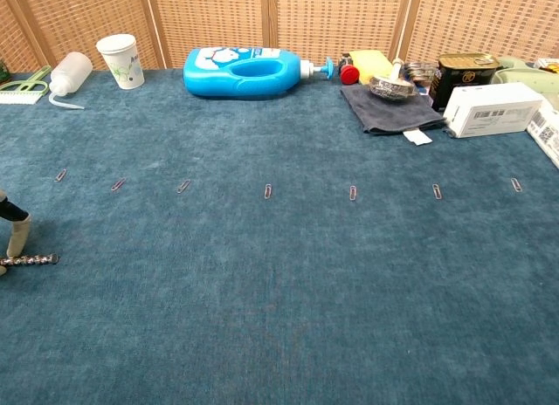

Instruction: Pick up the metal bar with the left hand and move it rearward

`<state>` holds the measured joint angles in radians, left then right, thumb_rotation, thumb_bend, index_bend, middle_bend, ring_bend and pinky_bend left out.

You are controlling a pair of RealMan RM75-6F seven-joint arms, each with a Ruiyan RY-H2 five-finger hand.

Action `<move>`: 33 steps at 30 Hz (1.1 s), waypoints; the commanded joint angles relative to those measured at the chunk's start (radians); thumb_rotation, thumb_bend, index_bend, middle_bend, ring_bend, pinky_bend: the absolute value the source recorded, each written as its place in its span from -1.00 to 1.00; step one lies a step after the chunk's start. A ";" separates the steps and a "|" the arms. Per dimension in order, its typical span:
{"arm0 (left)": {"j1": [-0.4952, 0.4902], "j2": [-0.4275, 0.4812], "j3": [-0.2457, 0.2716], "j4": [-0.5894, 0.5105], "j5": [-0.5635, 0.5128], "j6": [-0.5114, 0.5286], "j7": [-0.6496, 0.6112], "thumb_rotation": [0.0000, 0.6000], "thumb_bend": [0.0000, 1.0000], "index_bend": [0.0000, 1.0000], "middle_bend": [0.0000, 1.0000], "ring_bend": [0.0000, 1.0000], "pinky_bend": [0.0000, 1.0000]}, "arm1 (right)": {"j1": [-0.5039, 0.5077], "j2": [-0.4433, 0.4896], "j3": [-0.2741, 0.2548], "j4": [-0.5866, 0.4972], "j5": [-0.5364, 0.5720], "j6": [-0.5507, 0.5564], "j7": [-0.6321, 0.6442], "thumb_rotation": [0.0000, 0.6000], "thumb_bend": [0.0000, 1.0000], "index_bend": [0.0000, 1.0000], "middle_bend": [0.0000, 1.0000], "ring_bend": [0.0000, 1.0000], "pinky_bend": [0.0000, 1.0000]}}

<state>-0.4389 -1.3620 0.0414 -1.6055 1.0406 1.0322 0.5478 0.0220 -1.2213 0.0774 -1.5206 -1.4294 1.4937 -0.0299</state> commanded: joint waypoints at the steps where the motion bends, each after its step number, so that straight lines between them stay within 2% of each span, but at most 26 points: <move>1: -0.001 -0.003 0.000 -0.002 0.004 0.002 0.000 1.00 0.15 0.02 1.00 1.00 1.00 | -0.001 0.001 0.001 0.002 -0.002 0.003 0.005 0.72 -0.36 -0.49 -0.57 -0.55 -0.29; 17: -0.011 -0.004 -0.001 -0.019 -0.053 0.012 0.062 1.00 0.15 0.18 1.00 1.00 1.00 | -0.009 -0.006 0.001 0.020 0.001 0.008 0.018 0.73 -0.36 -0.46 -0.56 -0.55 -0.27; 26: -0.017 0.009 -0.004 -0.029 -0.038 0.027 0.062 1.00 0.15 0.26 1.00 1.00 1.00 | -0.018 -0.011 0.002 0.026 0.001 0.021 0.028 0.73 -0.36 -0.44 -0.55 -0.54 -0.27; 33: -0.027 0.060 -0.026 -0.076 0.002 0.054 0.045 1.00 0.15 0.26 1.00 1.00 1.00 | -0.019 -0.014 0.001 0.031 -0.002 0.020 0.038 0.73 -0.36 -0.43 -0.55 -0.54 -0.27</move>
<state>-0.4630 -1.3128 0.0216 -1.6708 1.0339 1.0802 0.5979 0.0029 -1.2351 0.0789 -1.4895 -1.4313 1.5136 0.0078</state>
